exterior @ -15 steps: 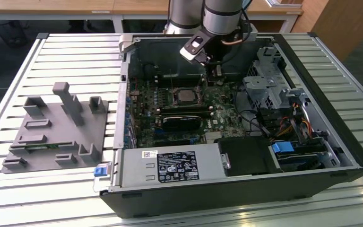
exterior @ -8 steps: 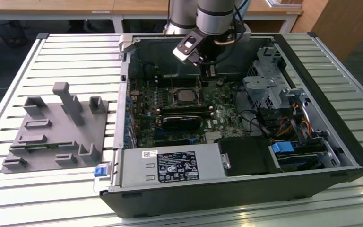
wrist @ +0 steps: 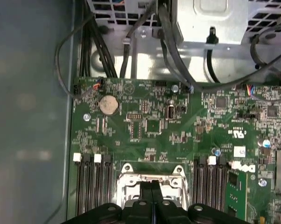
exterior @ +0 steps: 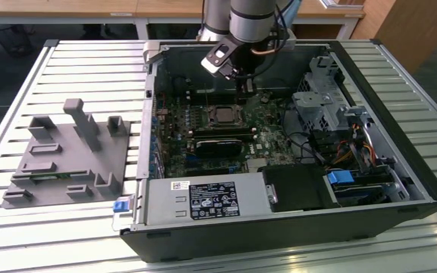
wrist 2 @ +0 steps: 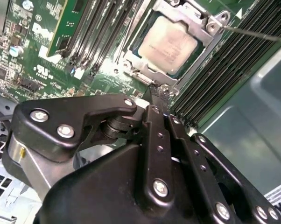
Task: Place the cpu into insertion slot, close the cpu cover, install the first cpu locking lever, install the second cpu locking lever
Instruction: 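Close the cpu cover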
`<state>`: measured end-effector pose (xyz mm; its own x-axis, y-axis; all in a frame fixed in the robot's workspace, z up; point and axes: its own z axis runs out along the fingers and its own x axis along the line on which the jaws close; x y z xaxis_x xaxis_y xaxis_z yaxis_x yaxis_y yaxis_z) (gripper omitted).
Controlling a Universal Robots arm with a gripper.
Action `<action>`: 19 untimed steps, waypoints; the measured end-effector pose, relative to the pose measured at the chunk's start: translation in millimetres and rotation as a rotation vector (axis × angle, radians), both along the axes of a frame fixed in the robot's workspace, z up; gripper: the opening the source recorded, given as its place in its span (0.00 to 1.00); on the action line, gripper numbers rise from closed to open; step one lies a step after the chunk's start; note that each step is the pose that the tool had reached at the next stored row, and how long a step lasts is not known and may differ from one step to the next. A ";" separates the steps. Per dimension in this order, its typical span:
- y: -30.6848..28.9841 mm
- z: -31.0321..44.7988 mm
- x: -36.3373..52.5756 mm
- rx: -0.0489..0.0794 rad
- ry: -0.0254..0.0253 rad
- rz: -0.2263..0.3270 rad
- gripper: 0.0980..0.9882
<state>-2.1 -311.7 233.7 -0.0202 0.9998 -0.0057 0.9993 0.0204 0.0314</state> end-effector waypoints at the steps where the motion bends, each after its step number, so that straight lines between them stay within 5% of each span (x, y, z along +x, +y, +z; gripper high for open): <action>1: 0.0 -0.2 -1.3 0.000 0.0000 0.000 0.03; 10: 0.0 -2.0 -9.4 0.000 0.0001 0.000 0.03; 15: 0.0 -10.4 -12.8 0.000 0.0006 0.000 0.03; 19: -0.1 -13.5 -24.3 0.000 0.0008 0.000 0.03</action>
